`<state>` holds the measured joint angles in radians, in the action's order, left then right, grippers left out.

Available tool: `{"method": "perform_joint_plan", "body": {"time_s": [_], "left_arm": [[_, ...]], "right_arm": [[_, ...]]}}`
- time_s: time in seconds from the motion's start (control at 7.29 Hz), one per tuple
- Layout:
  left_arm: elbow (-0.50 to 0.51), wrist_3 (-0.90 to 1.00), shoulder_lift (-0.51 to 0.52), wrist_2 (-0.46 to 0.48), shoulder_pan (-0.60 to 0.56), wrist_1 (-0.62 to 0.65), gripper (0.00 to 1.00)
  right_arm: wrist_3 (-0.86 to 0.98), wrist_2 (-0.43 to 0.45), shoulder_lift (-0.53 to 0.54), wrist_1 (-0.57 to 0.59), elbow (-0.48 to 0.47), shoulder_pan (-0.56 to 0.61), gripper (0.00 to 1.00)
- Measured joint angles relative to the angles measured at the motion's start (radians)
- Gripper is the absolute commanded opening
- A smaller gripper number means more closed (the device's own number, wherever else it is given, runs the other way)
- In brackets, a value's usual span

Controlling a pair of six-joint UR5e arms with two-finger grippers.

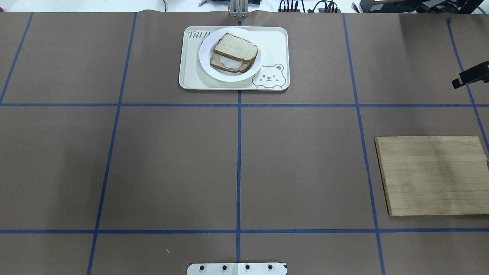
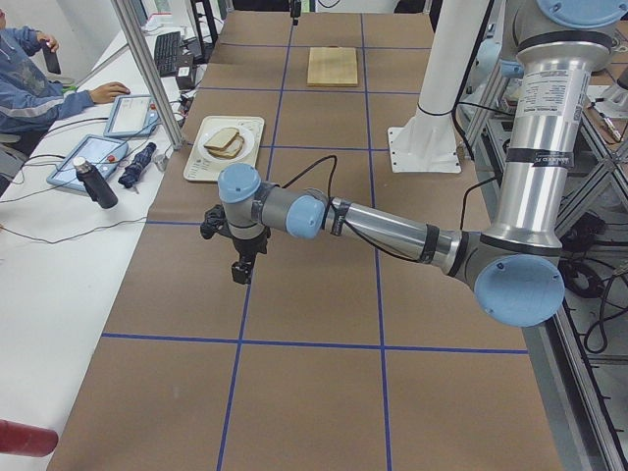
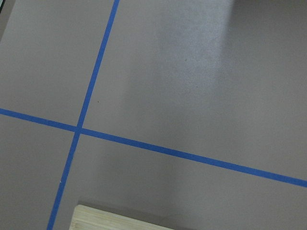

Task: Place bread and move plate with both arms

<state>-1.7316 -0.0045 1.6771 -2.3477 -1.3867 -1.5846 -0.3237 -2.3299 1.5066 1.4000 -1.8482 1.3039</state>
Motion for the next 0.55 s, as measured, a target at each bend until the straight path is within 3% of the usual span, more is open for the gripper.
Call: {"method": "perform_joint_plan", "body": {"time_s": [0.55], "left_arm": [[0.0, 0.001, 0.001, -0.001, 0.0, 0.0, 0.99]], "right_arm": [[0.0, 0.005, 0.002, -0.04, 0.005, 0.0, 1.0]]}}
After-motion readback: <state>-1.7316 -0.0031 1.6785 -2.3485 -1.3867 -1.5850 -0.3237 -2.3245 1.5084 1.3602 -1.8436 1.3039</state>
